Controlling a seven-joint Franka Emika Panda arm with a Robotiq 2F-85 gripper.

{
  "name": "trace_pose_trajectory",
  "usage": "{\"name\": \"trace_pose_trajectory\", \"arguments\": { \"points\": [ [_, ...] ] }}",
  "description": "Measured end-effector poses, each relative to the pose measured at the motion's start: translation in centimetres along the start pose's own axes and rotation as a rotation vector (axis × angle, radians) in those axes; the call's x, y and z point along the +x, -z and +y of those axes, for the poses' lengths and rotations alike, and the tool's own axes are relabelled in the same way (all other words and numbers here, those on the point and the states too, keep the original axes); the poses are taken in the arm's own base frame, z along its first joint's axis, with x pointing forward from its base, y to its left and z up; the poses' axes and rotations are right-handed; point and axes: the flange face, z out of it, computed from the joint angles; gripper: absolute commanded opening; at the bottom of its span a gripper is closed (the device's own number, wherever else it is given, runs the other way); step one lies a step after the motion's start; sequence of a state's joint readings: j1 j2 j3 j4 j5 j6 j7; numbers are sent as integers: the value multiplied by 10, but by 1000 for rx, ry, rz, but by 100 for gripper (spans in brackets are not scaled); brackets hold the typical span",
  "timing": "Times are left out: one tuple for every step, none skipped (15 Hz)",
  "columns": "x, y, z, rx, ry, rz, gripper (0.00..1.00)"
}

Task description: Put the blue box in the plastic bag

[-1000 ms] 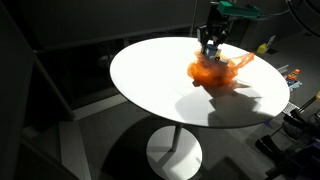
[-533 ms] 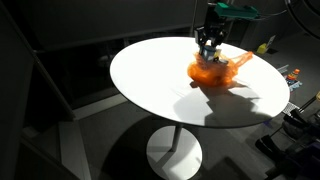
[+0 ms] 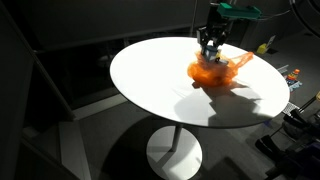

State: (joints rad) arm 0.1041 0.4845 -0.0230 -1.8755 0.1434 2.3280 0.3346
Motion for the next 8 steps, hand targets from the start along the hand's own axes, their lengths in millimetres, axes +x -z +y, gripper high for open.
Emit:
{"name": "trace_pose_trajectory", "arguments": {
  "points": [
    [-2,1,2,1,-2,6,19],
    [-5,1,4,3,-4,14,19],
    [-8,1,7,6,-5,24,19],
    [-11,2,9,9,-7,33,19],
    [-14,2,11,12,-9,44,19],
    [-17,4,13,15,-10,55,19],
    [-19,5,14,19,-10,66,19],
    [-21,7,15,22,-11,75,19]
  ]
}}
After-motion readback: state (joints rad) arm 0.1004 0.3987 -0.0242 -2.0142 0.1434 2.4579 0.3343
